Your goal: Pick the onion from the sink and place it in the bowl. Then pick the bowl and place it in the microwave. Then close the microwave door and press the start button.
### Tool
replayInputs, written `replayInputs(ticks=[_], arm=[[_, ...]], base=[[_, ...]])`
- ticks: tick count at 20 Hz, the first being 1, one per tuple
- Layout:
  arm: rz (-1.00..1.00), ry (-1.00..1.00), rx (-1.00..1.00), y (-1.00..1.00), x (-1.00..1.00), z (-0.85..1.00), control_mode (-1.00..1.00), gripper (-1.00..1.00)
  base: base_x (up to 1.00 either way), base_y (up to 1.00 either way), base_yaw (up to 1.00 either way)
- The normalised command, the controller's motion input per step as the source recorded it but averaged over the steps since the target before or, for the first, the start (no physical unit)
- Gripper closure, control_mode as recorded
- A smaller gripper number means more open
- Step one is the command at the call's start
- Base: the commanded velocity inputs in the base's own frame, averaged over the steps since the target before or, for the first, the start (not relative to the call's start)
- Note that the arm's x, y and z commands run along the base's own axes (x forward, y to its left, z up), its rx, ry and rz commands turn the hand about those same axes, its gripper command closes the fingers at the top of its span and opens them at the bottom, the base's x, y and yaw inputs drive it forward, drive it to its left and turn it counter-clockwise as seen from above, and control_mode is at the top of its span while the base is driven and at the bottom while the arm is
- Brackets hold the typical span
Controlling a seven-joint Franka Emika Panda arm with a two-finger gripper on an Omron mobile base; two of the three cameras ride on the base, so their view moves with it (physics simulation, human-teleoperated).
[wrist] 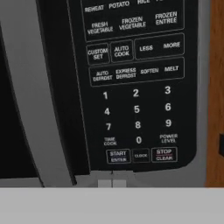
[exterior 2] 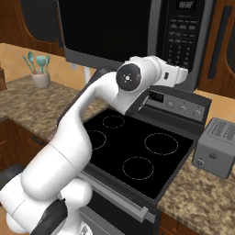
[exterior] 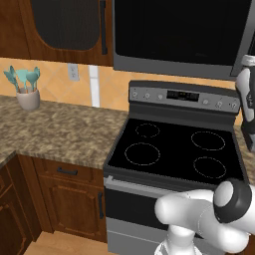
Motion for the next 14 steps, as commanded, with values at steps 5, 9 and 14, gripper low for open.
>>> replayInputs(ticks=[5,9,14], arm=[[0.0,0.0,0.0,-0.07,0.34,-0.02,-1.0,1.0],[0.01,0.0,0.0,-0.11,0.12,-0.13,-1.0,1.0],[0.0,0.0,0.0,-0.07,0.18,-0.11,-1.0,1.0]], base=[[0.0,0.0,0.0],[0.0,0.0,0.0],[0.0,0.0,0.0]])
